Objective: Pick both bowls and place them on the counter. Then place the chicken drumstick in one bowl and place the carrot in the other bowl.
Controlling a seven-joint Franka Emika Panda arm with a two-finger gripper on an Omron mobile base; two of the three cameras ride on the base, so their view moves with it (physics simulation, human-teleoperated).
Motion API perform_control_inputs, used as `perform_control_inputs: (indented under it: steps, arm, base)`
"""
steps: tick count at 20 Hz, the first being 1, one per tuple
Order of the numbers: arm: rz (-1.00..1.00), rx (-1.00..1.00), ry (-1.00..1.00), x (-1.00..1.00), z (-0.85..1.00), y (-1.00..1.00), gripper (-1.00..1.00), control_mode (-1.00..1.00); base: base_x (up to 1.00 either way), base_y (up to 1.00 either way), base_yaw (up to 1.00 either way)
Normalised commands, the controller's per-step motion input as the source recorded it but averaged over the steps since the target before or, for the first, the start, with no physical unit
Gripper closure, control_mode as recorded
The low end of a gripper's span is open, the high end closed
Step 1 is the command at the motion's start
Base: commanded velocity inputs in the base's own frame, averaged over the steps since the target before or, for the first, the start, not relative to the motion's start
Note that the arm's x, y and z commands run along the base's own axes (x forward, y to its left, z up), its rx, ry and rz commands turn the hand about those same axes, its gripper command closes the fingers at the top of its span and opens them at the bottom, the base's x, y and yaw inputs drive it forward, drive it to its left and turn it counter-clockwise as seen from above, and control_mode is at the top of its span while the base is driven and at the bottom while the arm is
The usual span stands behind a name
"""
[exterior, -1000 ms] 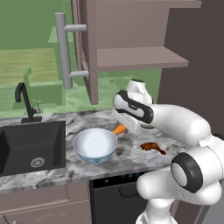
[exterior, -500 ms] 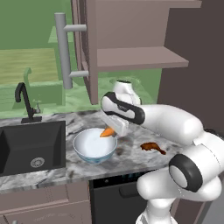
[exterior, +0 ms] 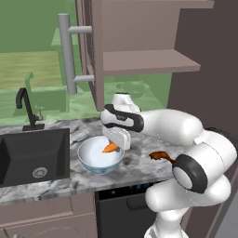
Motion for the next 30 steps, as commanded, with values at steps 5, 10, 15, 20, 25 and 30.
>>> perform_control_inputs:
  steps: [5,10,15,20,25,30]
  arm:
    - [0.00,-0.02,0.11,0.00,-0.30,0.06,1.00,-1.00]
    - [0.00,0.00,0.08,0.00,-0.11,0.17,1.00,-1.00]
    - [0.00,0.00,0.08,0.00,-0.12,0.08,1.00,-1.00]
    - [0.00,0.00,0.06,0.00,-0.09,0.08,1.00,-1.00]
    - [0.00,0.00,0.06,0.00,-0.07,0.18,1.00,-1.00]
    - [0.00,0.00,0.01,-0.02,-0.08,0.13,-1.00,-1.00]
  base:
    - [0.00,0.00,0.00]
    - [0.00,0.00,0.00]
    - [0.00,0.00,0.00]
    - [0.00,0.00,0.00]
    - [0.00,0.00,0.00]
    - [0.00,0.00,0.00]
